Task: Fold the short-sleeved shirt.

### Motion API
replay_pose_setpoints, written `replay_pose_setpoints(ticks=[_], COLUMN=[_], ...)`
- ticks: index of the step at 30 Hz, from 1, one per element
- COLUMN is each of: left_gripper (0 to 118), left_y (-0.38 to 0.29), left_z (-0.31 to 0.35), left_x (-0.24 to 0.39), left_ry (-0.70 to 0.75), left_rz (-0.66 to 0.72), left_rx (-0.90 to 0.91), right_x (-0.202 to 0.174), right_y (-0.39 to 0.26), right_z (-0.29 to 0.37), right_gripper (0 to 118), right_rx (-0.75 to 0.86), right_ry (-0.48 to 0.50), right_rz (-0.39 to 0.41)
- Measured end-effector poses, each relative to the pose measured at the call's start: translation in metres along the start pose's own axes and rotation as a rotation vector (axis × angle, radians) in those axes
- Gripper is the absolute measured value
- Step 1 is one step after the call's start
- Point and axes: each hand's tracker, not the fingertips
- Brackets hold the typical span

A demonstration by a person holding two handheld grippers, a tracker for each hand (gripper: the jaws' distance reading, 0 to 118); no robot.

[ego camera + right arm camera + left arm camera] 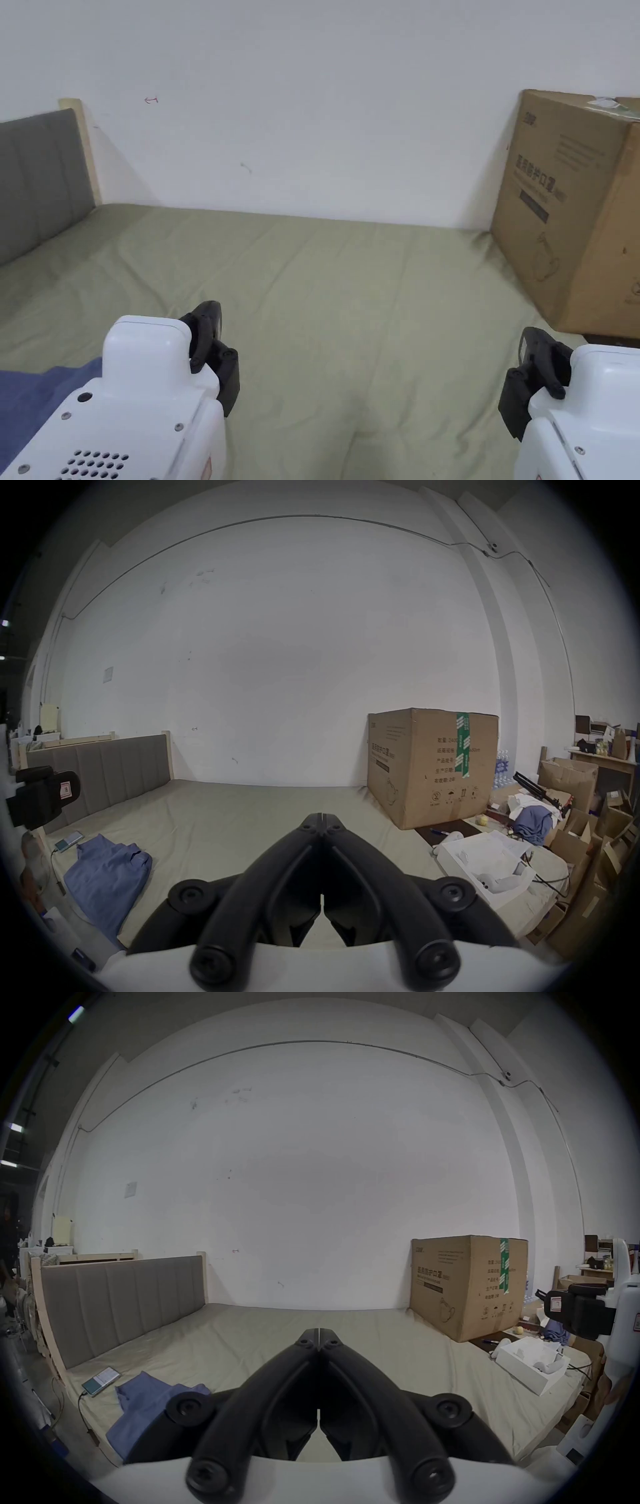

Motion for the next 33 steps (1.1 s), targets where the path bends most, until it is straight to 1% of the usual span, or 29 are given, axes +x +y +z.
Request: replay_pose_setpoints(ticks=[3, 4, 5, 7, 9, 12, 14, 17, 20, 24, 27, 30, 32, 33], left_gripper=[0, 0, 0, 0, 0, 0, 0, 0, 0, 0, 0, 0, 0, 0], left_y=[0.006, 0.009, 0.011, 0.016, 0.020, 0.029, 0.034, 0.039, 0.042, 0.035, 0.019, -0.007, -0.034, -0.048], left_z=[0.007, 0.010, 0.015, 0.025, 0.039, 0.066, 0.085, 0.110, 0.130, 0.133, 0.116, 0.078, 0.041, 0.020], left_x=[-0.012, -0.018, -0.025, -0.040, -0.057, -0.086, -0.104, -0.123, -0.137, -0.147, -0.159, -0.178, -0.196, -0.202], left_ry=[0.042, 0.046, 0.102, 0.144, 0.219, 0.339, 0.425, 0.532, 0.566, 0.603, 0.579, 0.504, 0.383, 0.372], left_rz=[-0.008, -0.012, -0.020, -0.024, -0.018, -0.024, -0.057, -0.098, -0.086, -0.068, -0.034, 0.043, 0.114, 0.140], left_rx=[0.004, -0.003, 0.008, 0.015, 0.028, 0.034, 0.032, 0.022, -0.006, -0.045, -0.109, -0.219, -0.324, -0.381], right_x=[-0.014, -0.020, -0.027, -0.044, -0.064, -0.102, -0.129, -0.165, -0.191, -0.212, -0.219, -0.221, -0.223, -0.224], right_y=[0.004, 0.007, 0.009, 0.012, 0.014, 0.015, 0.016, 0.015, 0.013, 0.006, -0.003, -0.014, -0.021, -0.025], right_z=[-0.006, -0.009, -0.012, -0.017, -0.021, -0.024, -0.022, -0.014, -0.006, 0.000, -0.001, -0.009, -0.016, -0.020], right_gripper=[0, 0, 0, 0, 0, 0, 0, 0, 0, 0, 0, 0, 0, 0], right_rx=[0.006, 0.004, 0.004, 0.005, 0.008, -0.007, -0.023, -0.024, -0.042, -0.064, -0.087, -0.129, -0.161, -0.176], right_ry=[0.043, 0.084, 0.120, 0.181, 0.244, 0.374, 0.470, 0.584, 0.681, 0.734, 0.742, 0.741, 0.726, 0.713], right_rz=[0.008, 0.003, -0.005, -0.011, -0.005, -0.007, -0.008, -0.004, -0.008, 0.030, 0.060, 0.071, 0.079, 0.083])
